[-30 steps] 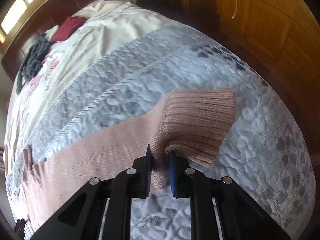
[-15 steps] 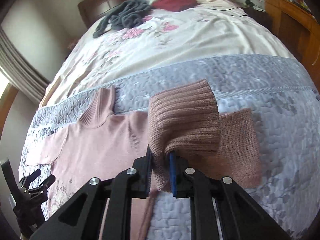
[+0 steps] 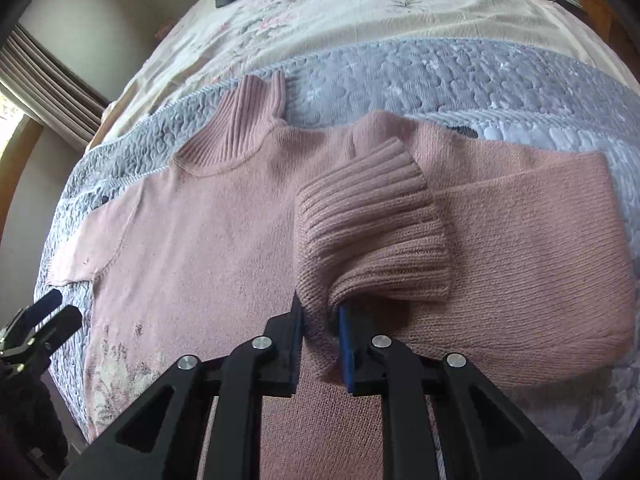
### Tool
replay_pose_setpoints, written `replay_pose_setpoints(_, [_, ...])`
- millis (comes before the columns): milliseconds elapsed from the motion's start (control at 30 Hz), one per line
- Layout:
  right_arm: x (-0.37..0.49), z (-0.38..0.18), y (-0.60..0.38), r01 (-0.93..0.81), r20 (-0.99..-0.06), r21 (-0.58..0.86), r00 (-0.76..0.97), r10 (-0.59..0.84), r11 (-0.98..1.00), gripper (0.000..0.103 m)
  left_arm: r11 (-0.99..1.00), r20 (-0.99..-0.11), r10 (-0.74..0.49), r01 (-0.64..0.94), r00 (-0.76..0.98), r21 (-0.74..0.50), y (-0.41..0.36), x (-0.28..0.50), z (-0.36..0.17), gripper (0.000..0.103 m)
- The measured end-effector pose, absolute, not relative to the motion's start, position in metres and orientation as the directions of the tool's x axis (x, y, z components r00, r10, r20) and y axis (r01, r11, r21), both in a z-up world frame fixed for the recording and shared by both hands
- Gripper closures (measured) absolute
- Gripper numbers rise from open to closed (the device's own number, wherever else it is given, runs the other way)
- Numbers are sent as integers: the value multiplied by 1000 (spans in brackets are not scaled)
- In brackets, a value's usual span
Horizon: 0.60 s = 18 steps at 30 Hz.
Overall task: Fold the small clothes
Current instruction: 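Fold the held sleeve across the sweater body with the right gripper, release, then grasp the folded cuff with the left gripper, straighten it, release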
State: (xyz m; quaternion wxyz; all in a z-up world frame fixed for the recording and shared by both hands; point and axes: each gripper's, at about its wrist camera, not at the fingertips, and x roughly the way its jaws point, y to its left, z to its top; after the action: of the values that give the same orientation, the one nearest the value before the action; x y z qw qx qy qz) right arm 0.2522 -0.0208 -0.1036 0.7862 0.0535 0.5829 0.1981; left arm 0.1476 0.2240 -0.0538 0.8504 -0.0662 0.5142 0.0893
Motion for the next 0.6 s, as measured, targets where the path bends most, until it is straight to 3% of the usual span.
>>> replay_pose_setpoints(67, [247, -110, -22, -264, -898, 326, 214, 385, 908, 78, 980, -893, 52, -197, 448, -42, 215, 155, -55, 3])
replay_pose_setpoints(200, [228, -100, -35, -306, -877, 364, 206, 434, 880, 76, 987, -902, -21, -135, 430, -87, 187, 170, -61, 3])
replay_pose_setpoints(267, [215, -88, -55, -299, -859, 384, 231, 457, 874, 69, 987, -907, -65, -105, 417, -119, 170, 179, -66, 4])
replay_pose_setpoints(467, [192, -70, -122, -211, -845, 379, 319, 430, 901, 66, 964, -925, -215, -85, 314, -253, 121, 209, -104, 5])
replay_pose_setpoints(567, [184, -69, -143, -182, -850, 363, 337, 405, 914, 66, 958, -928, -242, -85, 283, -275, 101, 222, -123, 12])
replay_pose_setpoints(600, [182, -70, -148, -176, -851, 361, 339, 400, 916, 66, 956, -931, -247, -89, 269, -280, 96, 226, -129, 22])
